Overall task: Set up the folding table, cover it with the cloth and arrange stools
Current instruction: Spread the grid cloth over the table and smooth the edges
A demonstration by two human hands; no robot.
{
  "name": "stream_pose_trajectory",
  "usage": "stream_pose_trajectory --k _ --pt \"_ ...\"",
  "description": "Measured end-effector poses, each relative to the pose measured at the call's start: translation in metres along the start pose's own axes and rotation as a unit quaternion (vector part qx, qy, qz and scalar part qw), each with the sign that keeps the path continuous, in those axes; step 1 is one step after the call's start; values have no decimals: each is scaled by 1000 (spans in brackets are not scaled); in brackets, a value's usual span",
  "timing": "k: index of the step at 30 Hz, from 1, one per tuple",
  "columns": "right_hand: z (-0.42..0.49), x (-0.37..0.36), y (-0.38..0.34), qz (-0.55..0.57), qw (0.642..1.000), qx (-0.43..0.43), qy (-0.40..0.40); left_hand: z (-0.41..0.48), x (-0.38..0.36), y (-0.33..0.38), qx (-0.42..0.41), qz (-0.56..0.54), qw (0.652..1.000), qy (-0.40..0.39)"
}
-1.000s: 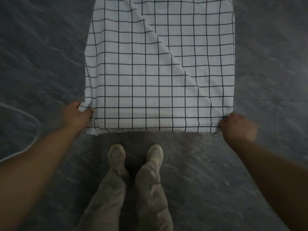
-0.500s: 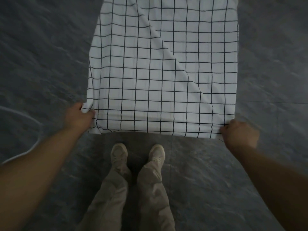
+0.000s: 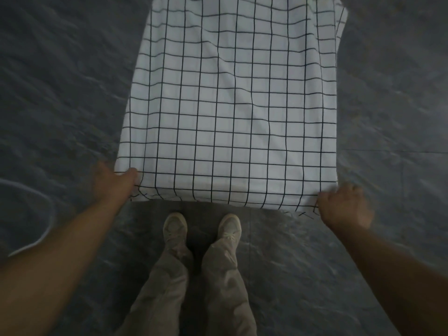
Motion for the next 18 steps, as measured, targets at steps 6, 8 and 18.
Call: stream_pose_trajectory --k 6,8,18 --pt "33 29 -82 9 977 197 83 -67 -40 81 -446 181 869 112" --pt "43 23 -118 9 966 253 50 -84 -74 98 -479 253 835 93" --pt "40 -21 -121 -9 973 233 -1 -58 -103 63 -388 321 862 51"
Point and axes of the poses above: each hand's wrist, its own z-axis towards the middle knuckle, its own x-axis out of the back of the hand, y = z × x, the point moved 4 cm from there along z, towards the middle knuckle, and after that the axes turned 13 degrees about x, right-handed, at the moved point
